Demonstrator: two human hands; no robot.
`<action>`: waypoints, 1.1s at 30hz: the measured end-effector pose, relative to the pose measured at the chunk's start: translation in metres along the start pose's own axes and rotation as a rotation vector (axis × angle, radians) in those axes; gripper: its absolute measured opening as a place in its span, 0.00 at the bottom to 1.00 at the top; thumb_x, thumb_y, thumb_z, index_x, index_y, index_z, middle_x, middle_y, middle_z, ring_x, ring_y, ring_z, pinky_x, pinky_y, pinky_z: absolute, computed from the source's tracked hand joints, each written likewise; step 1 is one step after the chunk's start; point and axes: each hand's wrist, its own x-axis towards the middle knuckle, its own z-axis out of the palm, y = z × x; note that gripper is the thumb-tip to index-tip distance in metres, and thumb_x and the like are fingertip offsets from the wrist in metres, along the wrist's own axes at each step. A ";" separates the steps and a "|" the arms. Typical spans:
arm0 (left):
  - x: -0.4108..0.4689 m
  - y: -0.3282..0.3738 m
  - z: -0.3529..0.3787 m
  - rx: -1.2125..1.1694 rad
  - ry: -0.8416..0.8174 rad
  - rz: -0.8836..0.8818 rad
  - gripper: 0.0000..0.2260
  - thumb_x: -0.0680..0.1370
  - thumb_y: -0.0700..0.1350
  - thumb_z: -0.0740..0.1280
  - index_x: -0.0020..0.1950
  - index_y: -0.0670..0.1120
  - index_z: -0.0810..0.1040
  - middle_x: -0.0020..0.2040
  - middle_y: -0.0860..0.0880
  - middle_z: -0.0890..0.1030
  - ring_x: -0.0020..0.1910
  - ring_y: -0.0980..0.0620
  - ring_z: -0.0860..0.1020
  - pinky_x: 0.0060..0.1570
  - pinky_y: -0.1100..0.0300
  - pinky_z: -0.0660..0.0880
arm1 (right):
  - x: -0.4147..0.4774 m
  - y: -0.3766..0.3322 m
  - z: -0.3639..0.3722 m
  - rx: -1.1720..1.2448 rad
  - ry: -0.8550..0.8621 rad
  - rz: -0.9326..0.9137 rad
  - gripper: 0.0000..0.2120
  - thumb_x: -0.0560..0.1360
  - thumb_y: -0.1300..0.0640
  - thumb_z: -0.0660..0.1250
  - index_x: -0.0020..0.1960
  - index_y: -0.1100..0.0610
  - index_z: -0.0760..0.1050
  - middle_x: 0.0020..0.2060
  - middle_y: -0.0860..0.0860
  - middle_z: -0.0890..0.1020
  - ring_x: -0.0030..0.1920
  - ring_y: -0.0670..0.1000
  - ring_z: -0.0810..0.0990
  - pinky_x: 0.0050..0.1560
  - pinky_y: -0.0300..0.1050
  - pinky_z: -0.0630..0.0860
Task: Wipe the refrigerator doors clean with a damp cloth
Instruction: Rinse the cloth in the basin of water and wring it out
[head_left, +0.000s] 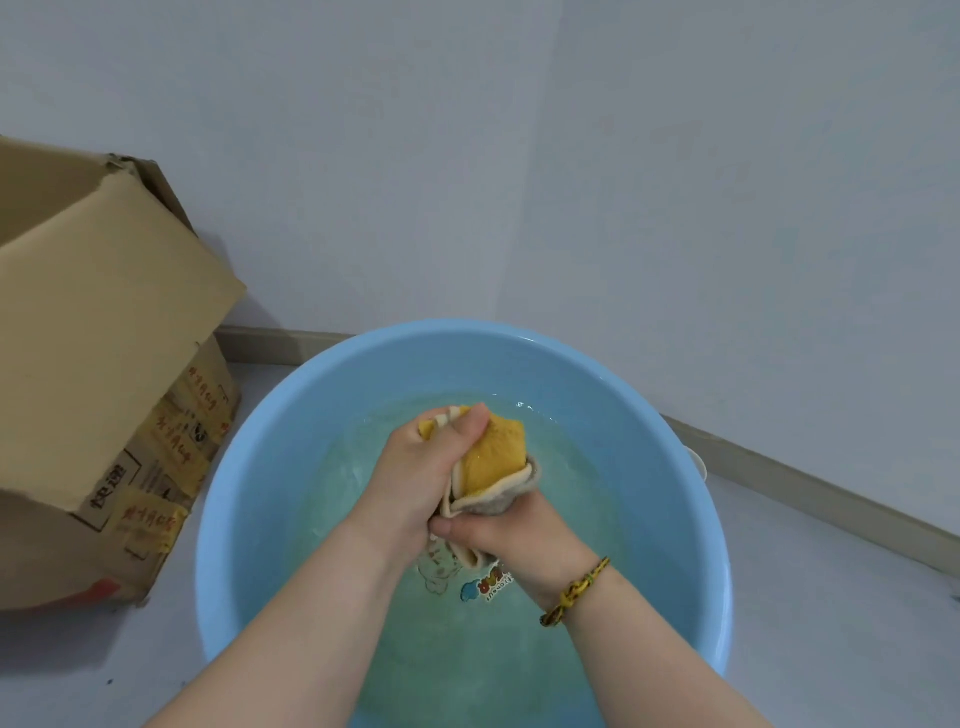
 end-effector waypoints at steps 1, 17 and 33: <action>-0.001 0.001 0.000 0.017 0.000 -0.006 0.13 0.64 0.52 0.66 0.36 0.43 0.76 0.31 0.47 0.80 0.31 0.52 0.79 0.34 0.63 0.76 | 0.000 -0.001 0.001 0.011 -0.027 0.012 0.15 0.60 0.64 0.72 0.46 0.57 0.76 0.36 0.44 0.82 0.39 0.41 0.80 0.40 0.35 0.76; 0.013 -0.005 0.011 0.004 0.419 -0.051 0.24 0.66 0.40 0.75 0.59 0.39 0.72 0.52 0.40 0.79 0.43 0.49 0.78 0.52 0.57 0.74 | 0.021 -0.016 0.028 -1.412 0.482 -0.331 0.05 0.55 0.57 0.68 0.32 0.53 0.77 0.24 0.48 0.77 0.27 0.49 0.76 0.28 0.35 0.67; 0.014 0.012 -0.012 -0.110 0.072 0.077 0.22 0.76 0.50 0.59 0.21 0.47 0.71 0.21 0.50 0.74 0.21 0.56 0.71 0.25 0.70 0.70 | 0.027 -0.025 0.022 -0.478 -0.094 0.118 0.10 0.67 0.69 0.62 0.32 0.56 0.71 0.22 0.48 0.73 0.24 0.45 0.72 0.34 0.40 0.75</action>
